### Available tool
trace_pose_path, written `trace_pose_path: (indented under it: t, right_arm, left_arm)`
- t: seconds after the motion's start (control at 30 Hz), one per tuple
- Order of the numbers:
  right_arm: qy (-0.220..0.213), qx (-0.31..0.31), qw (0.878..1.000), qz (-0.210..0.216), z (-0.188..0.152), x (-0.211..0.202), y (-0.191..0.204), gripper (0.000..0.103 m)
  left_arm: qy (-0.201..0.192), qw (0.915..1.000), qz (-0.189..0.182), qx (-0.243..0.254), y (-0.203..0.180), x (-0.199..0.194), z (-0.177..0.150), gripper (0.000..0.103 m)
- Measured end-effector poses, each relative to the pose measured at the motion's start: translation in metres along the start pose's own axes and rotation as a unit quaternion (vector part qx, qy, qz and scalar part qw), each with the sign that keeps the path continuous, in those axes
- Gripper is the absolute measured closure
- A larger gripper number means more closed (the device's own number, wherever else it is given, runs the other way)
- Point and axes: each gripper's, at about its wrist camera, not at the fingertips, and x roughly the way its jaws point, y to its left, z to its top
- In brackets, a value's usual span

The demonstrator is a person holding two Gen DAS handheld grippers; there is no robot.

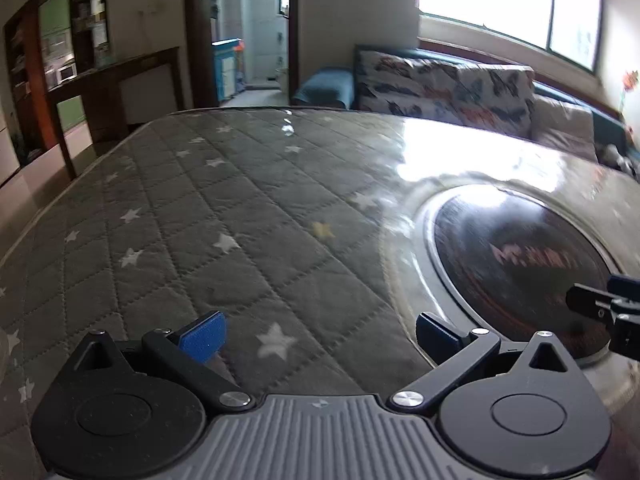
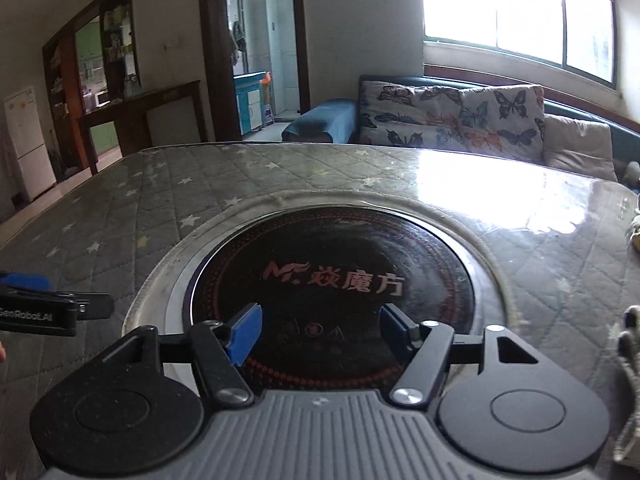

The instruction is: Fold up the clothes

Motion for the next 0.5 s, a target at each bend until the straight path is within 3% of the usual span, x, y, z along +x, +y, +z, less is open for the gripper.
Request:
trace_pose_path:
  t: [0.27, 0.5]
  right_arm:
    - [0.011, -0.006, 1.000, -0.009, 0.002, 0.026, 0.005, 0.032]
    - [0.028, -0.009, 0.999, -0.014, 0.008, 0.050, 0.016, 0.025]
  left_arm:
    - [-0.011, 0.9993, 0.035, -0.010, 0.015, 0.011, -0.002, 0.000]
    - [-0.008, 0.9993, 0.038, 0.003, 0.023, 0.023, 0.002, 0.000]
